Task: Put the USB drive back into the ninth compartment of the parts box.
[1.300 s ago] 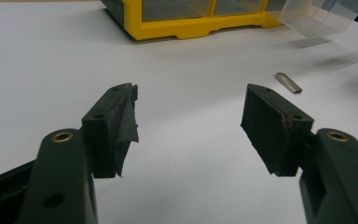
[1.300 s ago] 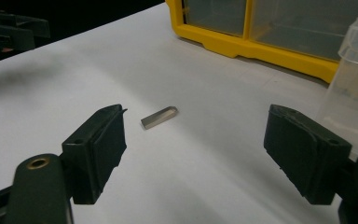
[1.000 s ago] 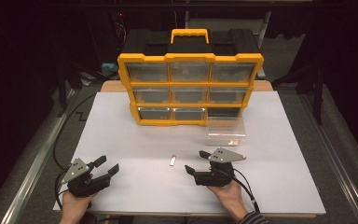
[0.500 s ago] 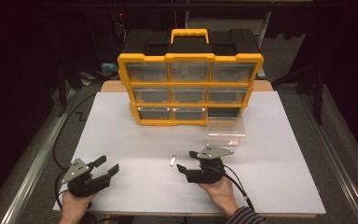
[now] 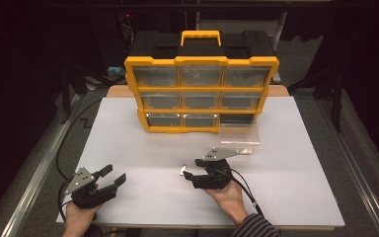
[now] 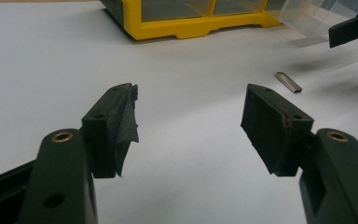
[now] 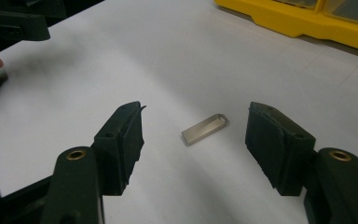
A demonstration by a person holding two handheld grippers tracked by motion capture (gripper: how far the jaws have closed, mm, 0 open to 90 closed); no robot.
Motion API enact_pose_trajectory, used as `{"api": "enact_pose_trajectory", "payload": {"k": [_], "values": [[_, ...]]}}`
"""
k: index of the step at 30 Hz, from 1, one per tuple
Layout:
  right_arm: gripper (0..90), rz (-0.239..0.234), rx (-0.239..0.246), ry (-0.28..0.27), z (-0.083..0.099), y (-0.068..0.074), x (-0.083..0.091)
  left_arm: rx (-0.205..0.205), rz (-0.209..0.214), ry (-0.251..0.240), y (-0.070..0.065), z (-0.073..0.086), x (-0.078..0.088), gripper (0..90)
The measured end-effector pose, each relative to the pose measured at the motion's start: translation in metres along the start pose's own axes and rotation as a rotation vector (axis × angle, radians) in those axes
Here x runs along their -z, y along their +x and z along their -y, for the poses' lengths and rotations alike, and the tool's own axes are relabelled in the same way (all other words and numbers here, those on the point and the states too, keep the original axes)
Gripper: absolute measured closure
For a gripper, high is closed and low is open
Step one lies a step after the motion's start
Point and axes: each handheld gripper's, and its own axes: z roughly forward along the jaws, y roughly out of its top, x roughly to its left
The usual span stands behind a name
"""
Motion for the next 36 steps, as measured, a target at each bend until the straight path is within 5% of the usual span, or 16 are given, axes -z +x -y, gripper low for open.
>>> {"api": "enact_pose_trajectory", "payload": {"k": [24,36], "values": [[43.7,0.060,-0.008,0.252,-0.025,-0.004,-0.023,0.000,0.003,0.000,0.000,0.000,0.000,35.9],[47.9,0.054,-0.007,0.358,-0.035,-0.004,-0.041,0.000,0.004,0.000,0.000,0.000,0.000,35.8]]}}
